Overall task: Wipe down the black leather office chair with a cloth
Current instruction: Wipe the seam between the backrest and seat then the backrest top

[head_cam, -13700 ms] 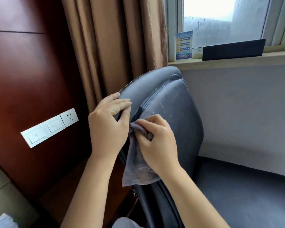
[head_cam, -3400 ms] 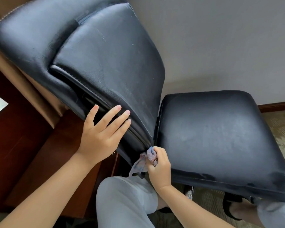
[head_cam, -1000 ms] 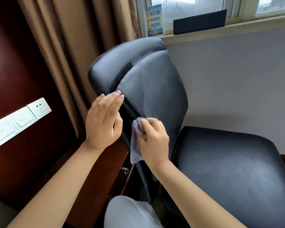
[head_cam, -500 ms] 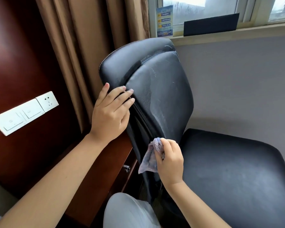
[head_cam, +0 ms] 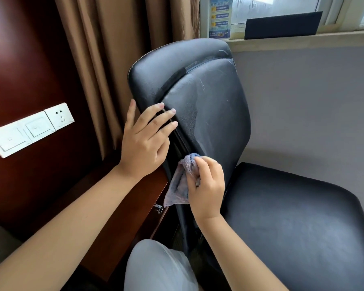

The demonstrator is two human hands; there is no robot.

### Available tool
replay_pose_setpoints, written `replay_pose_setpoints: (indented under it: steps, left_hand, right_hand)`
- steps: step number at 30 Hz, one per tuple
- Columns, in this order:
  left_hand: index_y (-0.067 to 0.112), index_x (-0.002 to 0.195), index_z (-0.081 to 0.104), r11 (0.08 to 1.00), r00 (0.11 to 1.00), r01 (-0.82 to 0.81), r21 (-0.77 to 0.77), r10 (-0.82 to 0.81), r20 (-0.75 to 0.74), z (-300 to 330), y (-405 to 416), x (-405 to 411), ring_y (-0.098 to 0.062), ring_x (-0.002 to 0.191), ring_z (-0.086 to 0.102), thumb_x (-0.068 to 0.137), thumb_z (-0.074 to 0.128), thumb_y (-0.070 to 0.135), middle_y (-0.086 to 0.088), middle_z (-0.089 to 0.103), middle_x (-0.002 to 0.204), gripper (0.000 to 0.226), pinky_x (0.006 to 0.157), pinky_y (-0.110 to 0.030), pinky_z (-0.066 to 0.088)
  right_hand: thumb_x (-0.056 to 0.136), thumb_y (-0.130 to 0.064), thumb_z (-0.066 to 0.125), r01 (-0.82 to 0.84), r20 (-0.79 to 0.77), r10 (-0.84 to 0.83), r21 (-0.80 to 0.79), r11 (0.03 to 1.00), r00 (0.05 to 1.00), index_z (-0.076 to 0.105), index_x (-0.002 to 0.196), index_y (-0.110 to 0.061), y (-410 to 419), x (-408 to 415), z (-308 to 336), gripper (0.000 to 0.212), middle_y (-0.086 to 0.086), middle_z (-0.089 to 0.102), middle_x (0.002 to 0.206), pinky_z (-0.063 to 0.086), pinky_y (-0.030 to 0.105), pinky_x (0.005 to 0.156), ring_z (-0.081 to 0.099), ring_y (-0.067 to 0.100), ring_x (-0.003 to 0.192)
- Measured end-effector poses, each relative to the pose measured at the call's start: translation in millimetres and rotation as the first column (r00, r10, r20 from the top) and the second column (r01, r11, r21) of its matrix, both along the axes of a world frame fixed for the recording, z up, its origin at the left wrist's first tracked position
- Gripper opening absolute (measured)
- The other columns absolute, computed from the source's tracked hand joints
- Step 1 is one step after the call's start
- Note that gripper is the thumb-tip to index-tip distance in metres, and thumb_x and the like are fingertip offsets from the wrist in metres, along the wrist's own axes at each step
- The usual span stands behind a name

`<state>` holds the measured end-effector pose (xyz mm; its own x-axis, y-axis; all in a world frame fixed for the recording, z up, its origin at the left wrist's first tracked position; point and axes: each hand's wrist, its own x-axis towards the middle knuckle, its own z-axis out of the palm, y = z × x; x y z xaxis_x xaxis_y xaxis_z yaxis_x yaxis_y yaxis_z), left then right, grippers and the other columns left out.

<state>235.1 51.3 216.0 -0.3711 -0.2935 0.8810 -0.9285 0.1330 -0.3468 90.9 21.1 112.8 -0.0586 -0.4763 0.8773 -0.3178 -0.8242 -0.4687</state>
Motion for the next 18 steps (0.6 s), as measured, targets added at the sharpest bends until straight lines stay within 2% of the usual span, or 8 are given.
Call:
replay_pose_setpoints:
  steps: [3, 7, 10, 12, 14, 16, 18]
  left_hand:
    - [0.004, 0.100, 0.072, 1.000, 1.000, -0.025, 0.006, 0.025, -0.007, -6.2, 0.8, -2.7, -0.027, 0.122, 0.050, 0.088, 0.050, -0.002, -0.009, 0.066, 0.120, 0.026, 0.113, -0.055, 0.015]
    - [0.004, 0.107, 0.069, 0.999, 0.999, -0.044, 0.012, 0.043, 0.006, -8.4, 2.8, -2.2, -0.027, 0.124, 0.048, 0.089, 0.051, -0.001, -0.009, 0.064, 0.124, 0.025, 0.114, -0.052, 0.014]
    - [0.005, 0.107, 0.069, 0.999, 1.000, -0.031, 0.023, 0.031, 0.004, -5.9, 4.4, -1.2, -0.027, 0.124, 0.049, 0.088, 0.056, -0.001, -0.009, 0.064, 0.123, 0.023, 0.114, -0.049, 0.017]
    - [0.006, 0.105, 0.069, 0.999, 1.000, -0.021, 0.027, 0.021, -0.015, -4.6, 5.4, -4.2, -0.026, 0.123, 0.050, 0.088, 0.057, -0.001, -0.007, 0.065, 0.121, 0.022, 0.114, -0.049, 0.018]
    - [0.007, 0.105, 0.070, 0.999, 1.000, -0.003, 0.037, 0.004, -0.025, -3.6, 6.6, -5.2, -0.025, 0.122, 0.050, 0.089, 0.056, 0.000, -0.005, 0.066, 0.119, 0.022, 0.114, -0.049, 0.019]
    - [0.008, 0.105, 0.070, 0.999, 1.000, 0.004, 0.047, -0.003, -0.023, -3.1, 6.4, -2.3, -0.025, 0.122, 0.050, 0.090, 0.056, 0.000, -0.004, 0.067, 0.119, 0.022, 0.113, -0.050, 0.020]
    - [0.008, 0.105, 0.070, 0.999, 1.000, 0.007, 0.049, -0.006, -0.020, -3.9, 5.3, 1.2, -0.025, 0.122, 0.050, 0.090, 0.055, 0.000, -0.004, 0.066, 0.120, 0.022, 0.113, -0.050, 0.020]
  right_hand:
    - [0.086, -0.015, 0.054, -0.029, -0.067, 0.030, 0.014, 0.999, 0.997, 0.053, 0.109, -0.009, -0.2, -17.9, -31.8, 0.024, 0.000, 0.051, 0.108, 0.040, 0.018, 0.089, 0.051, 0.017, 0.096]
    - [0.083, -0.016, 0.049, -0.019, -0.143, 0.036, 0.116, 0.993, 0.989, 0.049, 0.106, -0.012, 6.2, -35.1, -59.7, 0.023, -0.004, 0.047, 0.106, 0.043, 0.026, 0.083, 0.048, 0.017, 0.095]
    - [0.083, -0.007, 0.056, -0.086, -0.052, 0.095, 0.146, 0.986, 0.994, 0.055, 0.094, -0.009, 18.0, -28.0, -40.7, 0.011, -0.008, 0.051, 0.094, 0.041, 0.013, 0.079, 0.049, 0.009, 0.086]
    - [0.081, 0.000, 0.059, -0.121, -0.057, 0.124, 0.048, 0.991, 0.991, 0.061, 0.092, -0.001, 25.7, -15.1, -17.6, 0.011, -0.001, 0.059, 0.091, 0.040, 0.008, 0.082, 0.052, 0.009, 0.085]
    - [0.082, -0.003, 0.058, -0.102, -0.119, 0.102, 0.005, 0.995, 0.988, 0.063, 0.098, 0.001, 29.9, -0.6, 1.7, 0.017, 0.010, 0.062, 0.095, 0.043, 0.017, 0.082, 0.053, 0.017, 0.090]
    - [0.081, 0.001, 0.059, -0.095, -0.178, 0.111, 0.098, 0.991, 0.978, 0.064, 0.101, 0.001, 30.3, 12.6, 5.8, 0.021, 0.014, 0.060, 0.099, 0.045, 0.028, 0.078, 0.052, 0.023, 0.092]
    - [0.083, 0.003, 0.059, -0.101, -0.243, 0.142, 0.174, 0.980, 0.960, 0.060, 0.112, 0.001, 33.4, 18.4, -6.5, 0.029, 0.016, 0.060, 0.109, 0.040, 0.029, 0.087, 0.050, 0.024, 0.101]
